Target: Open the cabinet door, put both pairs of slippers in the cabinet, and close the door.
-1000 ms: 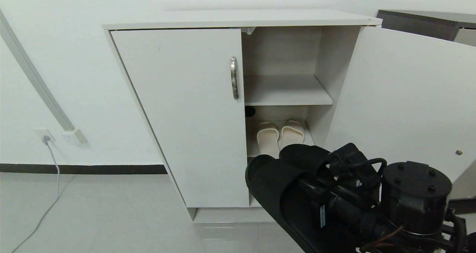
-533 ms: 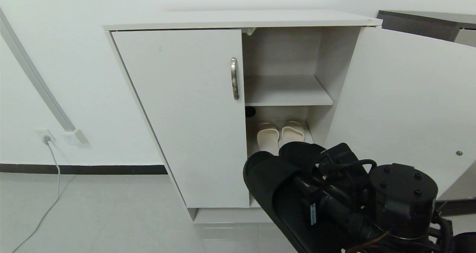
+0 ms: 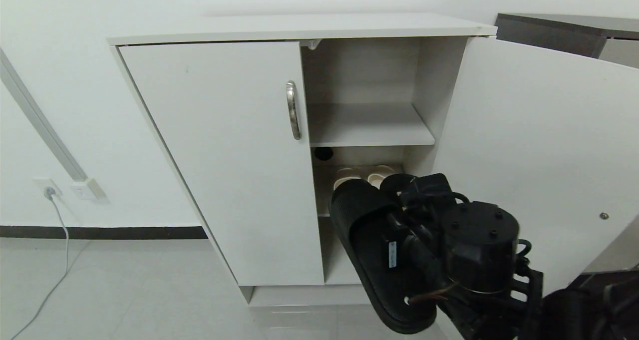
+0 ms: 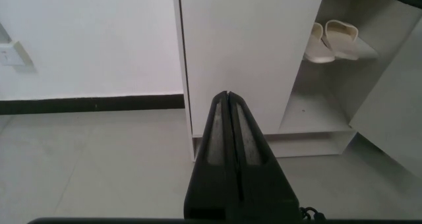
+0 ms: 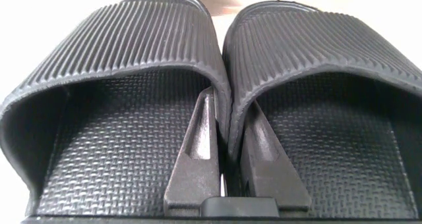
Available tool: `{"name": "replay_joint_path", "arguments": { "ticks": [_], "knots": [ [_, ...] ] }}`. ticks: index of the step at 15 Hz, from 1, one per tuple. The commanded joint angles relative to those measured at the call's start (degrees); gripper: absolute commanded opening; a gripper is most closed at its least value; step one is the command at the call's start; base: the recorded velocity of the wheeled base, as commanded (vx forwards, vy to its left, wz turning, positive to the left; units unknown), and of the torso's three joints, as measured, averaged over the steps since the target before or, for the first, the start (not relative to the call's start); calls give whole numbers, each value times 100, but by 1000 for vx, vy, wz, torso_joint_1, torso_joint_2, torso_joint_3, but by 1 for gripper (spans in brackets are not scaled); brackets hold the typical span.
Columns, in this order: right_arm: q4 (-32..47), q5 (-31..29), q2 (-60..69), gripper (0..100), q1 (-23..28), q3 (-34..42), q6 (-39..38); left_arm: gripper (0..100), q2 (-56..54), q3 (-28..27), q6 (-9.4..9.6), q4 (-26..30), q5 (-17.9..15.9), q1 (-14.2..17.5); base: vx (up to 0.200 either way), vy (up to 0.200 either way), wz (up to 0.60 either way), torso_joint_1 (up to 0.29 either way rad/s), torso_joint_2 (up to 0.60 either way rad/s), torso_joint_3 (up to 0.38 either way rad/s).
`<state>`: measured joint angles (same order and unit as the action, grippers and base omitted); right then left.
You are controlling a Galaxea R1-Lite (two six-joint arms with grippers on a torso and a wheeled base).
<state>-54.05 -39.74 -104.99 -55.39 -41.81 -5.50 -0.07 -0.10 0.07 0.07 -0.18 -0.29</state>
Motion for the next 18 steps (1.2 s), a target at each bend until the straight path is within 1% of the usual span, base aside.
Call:
{"name": "replay_joint_path", "arguments": {
  "ticks": [1,2,5,7,8,10,16,18],
  "knots": [
    [606,-658,-620,0,-226,-951,-162,0,7,1,1,1,1,-6,0,0,0,0,0,0],
    [1090,-807,-681,0,-200,-1435,-303,0,7,1,10,1,1,-6,0,0,0,0,0,0],
    [2839,-851,-734,0,20,-2736,-892,0,7,1,1,1,1,-6,0,0,0,0,0,0],
    [3683,-860,-857,0,187,-3421,-1313,0,7,1,1,1,1,-6,0,0,0,0,0,0],
    [4131,-1027,-927,0,275,-3852,-1472,0,7,1,1,1,1,-6,0,0,0,0,0,0],
    [4184,-1159,-962,0,319,-3992,-1445,0,7,1,1,1,1,-6,0,0,0,0,0,0],
    [4140,-1176,-971,0,433,-3992,-1208,0,7,1,1,1,1,-6,0,0,0,0,0,0],
    [4025,-1167,-998,0,477,-4098,-1164,0,7,1,1,1,1,-6,0,0,0,0,0,0]
  ]
}}
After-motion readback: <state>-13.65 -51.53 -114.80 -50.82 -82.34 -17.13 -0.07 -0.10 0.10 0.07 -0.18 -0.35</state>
